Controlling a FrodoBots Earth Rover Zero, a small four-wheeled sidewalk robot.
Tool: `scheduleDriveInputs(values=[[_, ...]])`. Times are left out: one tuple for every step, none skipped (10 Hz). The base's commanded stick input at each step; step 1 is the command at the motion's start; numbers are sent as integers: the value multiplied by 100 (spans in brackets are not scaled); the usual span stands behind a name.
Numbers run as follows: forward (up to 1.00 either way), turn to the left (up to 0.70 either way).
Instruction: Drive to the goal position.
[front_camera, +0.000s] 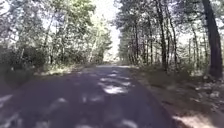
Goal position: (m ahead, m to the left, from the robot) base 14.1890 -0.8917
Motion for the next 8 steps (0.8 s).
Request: scheduleDriveInputs(values=[[45,0],[45,0],[45,0],[45,0],[45,0],[45,0],[45,0],[45,0]])
